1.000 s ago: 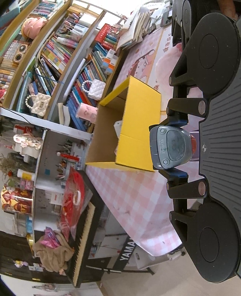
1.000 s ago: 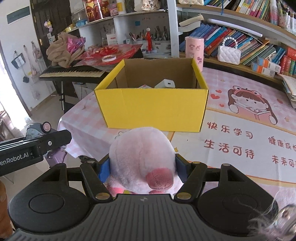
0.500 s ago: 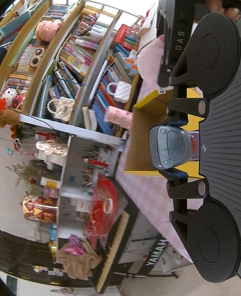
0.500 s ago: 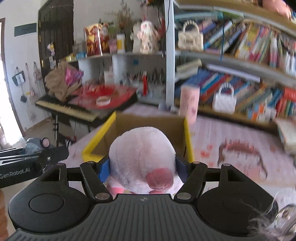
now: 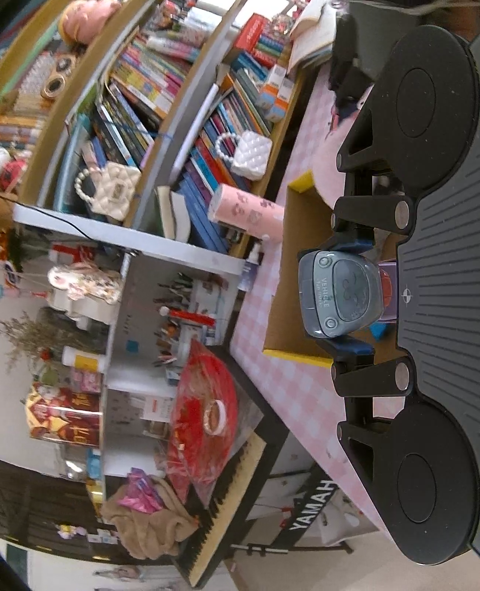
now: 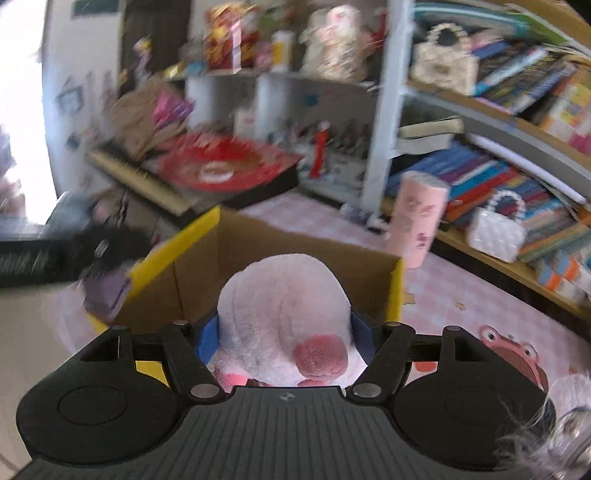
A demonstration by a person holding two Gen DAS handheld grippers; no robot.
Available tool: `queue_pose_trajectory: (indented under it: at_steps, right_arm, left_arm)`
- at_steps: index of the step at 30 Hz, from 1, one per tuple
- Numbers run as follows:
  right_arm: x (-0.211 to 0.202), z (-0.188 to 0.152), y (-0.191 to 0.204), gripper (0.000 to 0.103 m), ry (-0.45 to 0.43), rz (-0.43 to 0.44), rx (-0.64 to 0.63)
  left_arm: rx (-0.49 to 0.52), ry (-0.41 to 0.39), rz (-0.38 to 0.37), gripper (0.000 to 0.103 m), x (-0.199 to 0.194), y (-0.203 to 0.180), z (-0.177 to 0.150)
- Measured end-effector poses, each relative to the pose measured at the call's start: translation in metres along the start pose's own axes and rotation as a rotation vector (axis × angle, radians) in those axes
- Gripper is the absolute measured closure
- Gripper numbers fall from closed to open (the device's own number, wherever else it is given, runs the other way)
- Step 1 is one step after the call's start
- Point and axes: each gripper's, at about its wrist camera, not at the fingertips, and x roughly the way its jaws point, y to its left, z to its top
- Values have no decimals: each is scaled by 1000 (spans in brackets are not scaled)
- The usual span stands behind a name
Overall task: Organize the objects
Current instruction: 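Carry the grey toy and plush pig with both tools over the yellow box, then open both tools to drop the grey toy and plush pig into the box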
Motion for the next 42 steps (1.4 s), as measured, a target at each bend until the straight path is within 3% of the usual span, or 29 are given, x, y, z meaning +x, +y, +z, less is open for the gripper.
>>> queue_pose_trajectory:
  at_steps: [9,14,25,37,39,42]
  right_arm:
    - [63,-2,-6,32,157,115,-156]
    - [73,1,-8,29,177,187,-195]
    - [79,0,-17,24,191,257,-150]
    - [74,-2,-18,21,165,262,-142]
    - [72,-1,-21,19,158,260,-121]
    - [61,-1,-25,15,131,236,-80]
  left_arm:
    - [-14,132,60,62,71,-9,5]
    - [-23,215,63,62,98,-11,-1]
    - [-27,290,93,62,120,-13,-13]
    - [13,250,113,59,108,-21,-15]
    - [19,217,112,47,99,-25,-13]
    - [26,162,98,40,83,-31,-9]
